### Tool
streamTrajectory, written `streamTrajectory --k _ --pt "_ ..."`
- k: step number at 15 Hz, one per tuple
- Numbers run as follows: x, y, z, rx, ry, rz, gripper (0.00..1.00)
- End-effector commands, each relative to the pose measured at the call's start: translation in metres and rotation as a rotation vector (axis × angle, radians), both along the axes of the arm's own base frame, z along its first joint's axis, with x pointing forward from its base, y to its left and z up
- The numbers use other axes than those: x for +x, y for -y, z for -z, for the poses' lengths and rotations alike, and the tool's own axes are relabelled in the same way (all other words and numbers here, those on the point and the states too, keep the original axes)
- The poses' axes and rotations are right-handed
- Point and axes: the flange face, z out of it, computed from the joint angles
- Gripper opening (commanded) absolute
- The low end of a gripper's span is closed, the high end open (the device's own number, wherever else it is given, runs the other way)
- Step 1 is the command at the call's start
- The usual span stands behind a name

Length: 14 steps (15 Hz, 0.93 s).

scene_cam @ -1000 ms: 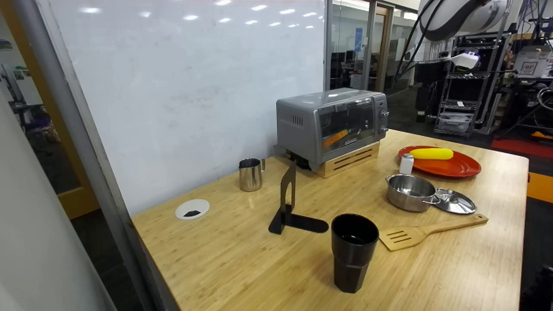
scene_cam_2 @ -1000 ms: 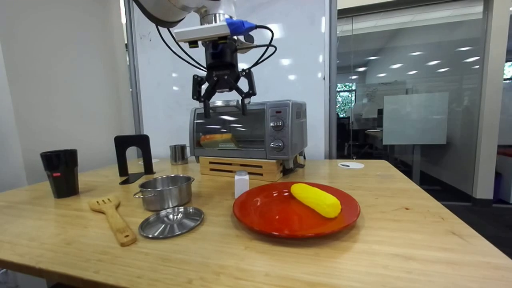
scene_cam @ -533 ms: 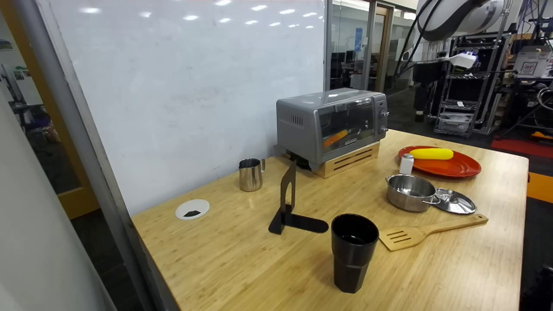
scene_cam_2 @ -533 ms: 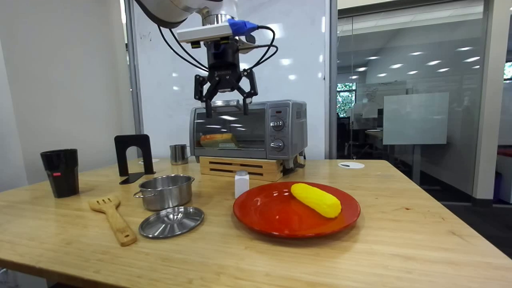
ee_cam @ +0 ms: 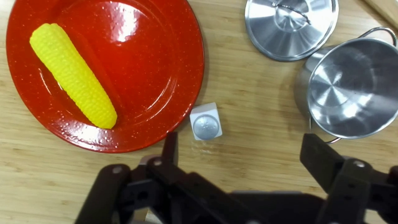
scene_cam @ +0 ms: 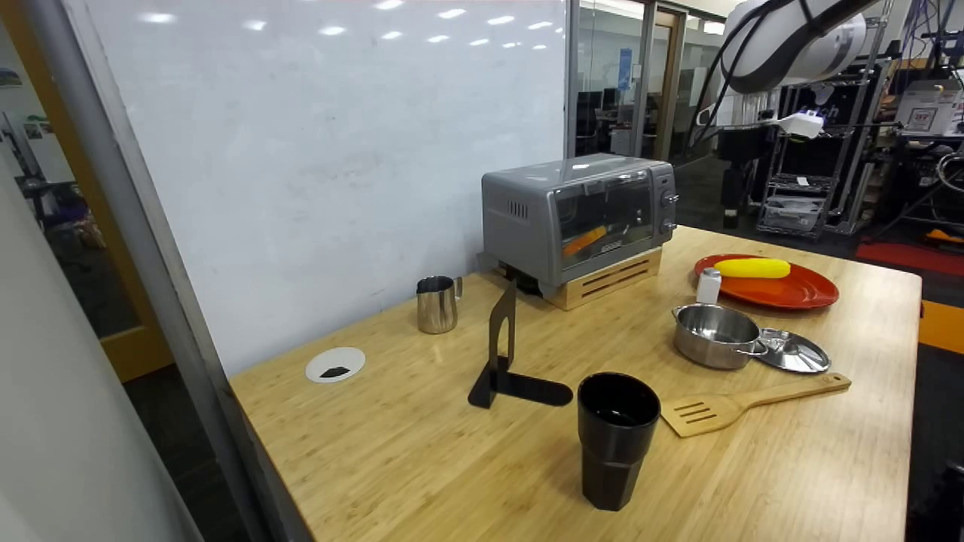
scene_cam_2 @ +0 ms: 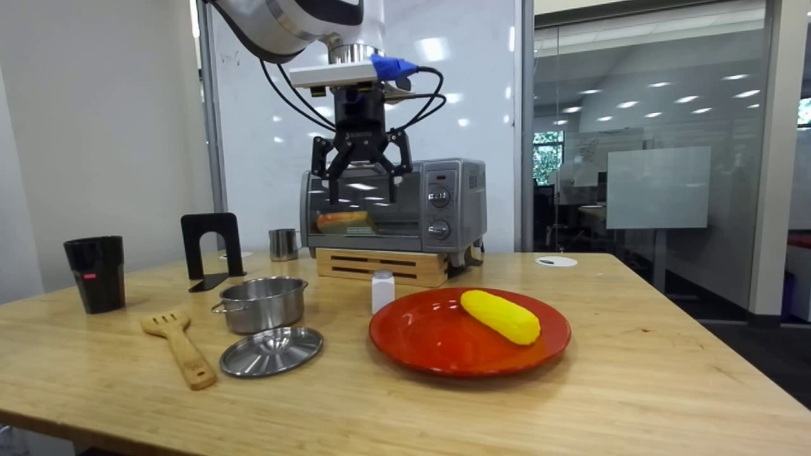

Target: Place the salt shaker in the pot then close the pot

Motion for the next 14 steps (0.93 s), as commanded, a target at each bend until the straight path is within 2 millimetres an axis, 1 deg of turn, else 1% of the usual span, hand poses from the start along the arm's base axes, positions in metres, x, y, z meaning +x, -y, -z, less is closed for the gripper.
streamTrajectory --k 1,5,7,11,14 --pt "0.006 0.014 0.022 0.036 0.037 -0.059 1.0" --pt "0.007 0.025 0.045 0.017 0.069 -0.093 1.0" --pt "0.008 0.027 0.059 0.021 0.05 -0.122 1.0" --pt "0.005 0.021 0.081 0.037 0.027 -0.172 1.0" --pt "0.005 0.018 0.092 0.039 0.02 -0.205 1.0"
